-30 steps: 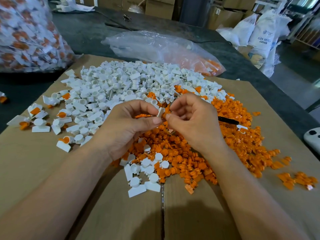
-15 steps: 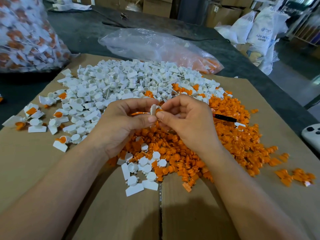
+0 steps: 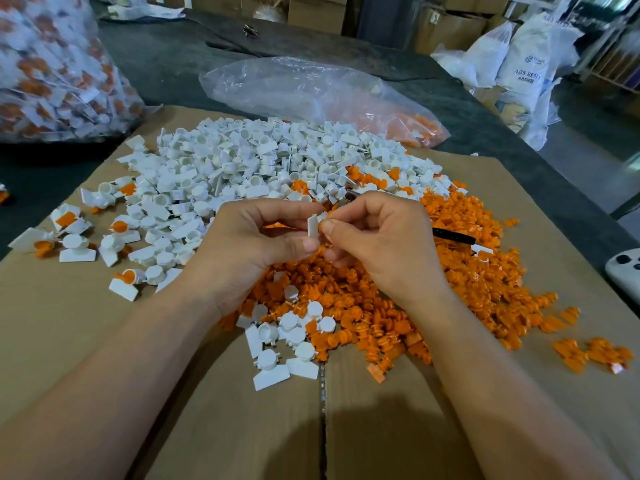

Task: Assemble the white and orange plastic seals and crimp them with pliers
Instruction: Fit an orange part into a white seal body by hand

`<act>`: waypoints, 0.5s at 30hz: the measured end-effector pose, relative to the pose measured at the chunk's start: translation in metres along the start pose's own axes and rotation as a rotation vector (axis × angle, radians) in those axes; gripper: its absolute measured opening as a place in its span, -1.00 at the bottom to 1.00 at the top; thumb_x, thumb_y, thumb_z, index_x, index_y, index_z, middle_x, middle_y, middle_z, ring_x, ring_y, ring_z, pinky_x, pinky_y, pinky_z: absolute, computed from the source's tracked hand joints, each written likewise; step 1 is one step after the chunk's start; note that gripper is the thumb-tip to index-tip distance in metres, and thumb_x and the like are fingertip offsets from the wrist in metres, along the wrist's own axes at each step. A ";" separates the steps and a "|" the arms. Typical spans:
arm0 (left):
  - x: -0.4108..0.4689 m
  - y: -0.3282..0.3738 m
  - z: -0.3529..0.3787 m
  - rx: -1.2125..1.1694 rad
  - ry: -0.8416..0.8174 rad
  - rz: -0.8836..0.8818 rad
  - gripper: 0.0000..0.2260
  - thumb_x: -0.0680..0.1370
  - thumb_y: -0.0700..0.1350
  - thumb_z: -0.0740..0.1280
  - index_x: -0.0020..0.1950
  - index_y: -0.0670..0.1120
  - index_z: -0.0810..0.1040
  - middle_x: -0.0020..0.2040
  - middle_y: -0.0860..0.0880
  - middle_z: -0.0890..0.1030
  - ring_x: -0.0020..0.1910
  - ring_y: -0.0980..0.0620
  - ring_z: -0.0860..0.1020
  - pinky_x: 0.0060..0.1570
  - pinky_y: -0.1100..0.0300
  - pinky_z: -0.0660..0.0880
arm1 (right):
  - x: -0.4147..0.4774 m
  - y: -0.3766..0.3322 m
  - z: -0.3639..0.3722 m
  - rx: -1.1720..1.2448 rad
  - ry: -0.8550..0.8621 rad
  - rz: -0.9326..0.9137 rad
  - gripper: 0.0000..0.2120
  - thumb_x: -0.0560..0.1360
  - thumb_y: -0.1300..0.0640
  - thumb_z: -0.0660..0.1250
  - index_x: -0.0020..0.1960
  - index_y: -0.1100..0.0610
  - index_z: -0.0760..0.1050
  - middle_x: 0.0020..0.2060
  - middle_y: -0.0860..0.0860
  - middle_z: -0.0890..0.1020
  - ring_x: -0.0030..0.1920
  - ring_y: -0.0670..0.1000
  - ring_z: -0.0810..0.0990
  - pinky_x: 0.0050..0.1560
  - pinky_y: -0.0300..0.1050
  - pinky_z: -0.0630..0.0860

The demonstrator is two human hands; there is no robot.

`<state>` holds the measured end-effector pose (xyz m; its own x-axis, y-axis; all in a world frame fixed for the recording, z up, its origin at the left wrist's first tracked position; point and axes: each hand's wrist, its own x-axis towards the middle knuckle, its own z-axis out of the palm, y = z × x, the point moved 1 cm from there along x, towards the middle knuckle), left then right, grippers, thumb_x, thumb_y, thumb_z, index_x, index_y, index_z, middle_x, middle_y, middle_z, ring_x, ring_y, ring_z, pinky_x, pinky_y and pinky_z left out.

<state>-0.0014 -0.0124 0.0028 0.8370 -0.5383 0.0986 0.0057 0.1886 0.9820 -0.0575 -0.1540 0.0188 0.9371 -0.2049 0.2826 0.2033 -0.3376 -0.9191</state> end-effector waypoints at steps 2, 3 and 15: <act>0.000 0.000 -0.001 0.029 0.011 0.013 -0.74 0.14 -0.21 0.46 -0.23 0.04 0.70 -0.26 -0.01 0.69 -0.25 0.09 0.65 -0.23 0.33 0.56 | 0.001 0.001 0.000 0.027 -0.007 0.026 -0.80 0.41 0.31 0.40 -0.28 0.06 0.51 -0.47 -0.04 0.62 -0.45 -0.07 0.62 -0.44 -0.25 0.52; 0.000 0.000 -0.001 0.036 0.020 0.017 -0.75 0.14 -0.21 0.45 -0.23 0.03 0.69 -0.26 -0.01 0.69 -0.25 0.10 0.65 -0.23 0.32 0.56 | 0.001 0.001 0.001 0.022 -0.013 0.028 -0.81 0.41 0.31 0.40 -0.27 0.06 0.51 -0.47 -0.03 0.62 -0.44 -0.07 0.62 -0.43 -0.25 0.52; 0.001 -0.002 0.002 0.004 0.109 -0.030 -0.81 0.22 -0.20 0.42 -0.20 -0.04 0.67 -0.30 -0.07 0.68 -0.29 0.00 0.66 -0.29 0.26 0.59 | -0.003 0.002 0.006 -0.126 -0.018 -0.059 -0.83 0.38 0.18 0.44 -0.26 -0.05 0.51 -0.39 -0.09 0.61 -0.36 -0.07 0.63 -0.29 -0.15 0.61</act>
<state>-0.0020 -0.0148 0.0017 0.8911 -0.4510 0.0511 0.0296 0.1701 0.9850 -0.0580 -0.1489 0.0151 0.9297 -0.1649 0.3294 0.2225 -0.4614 -0.8588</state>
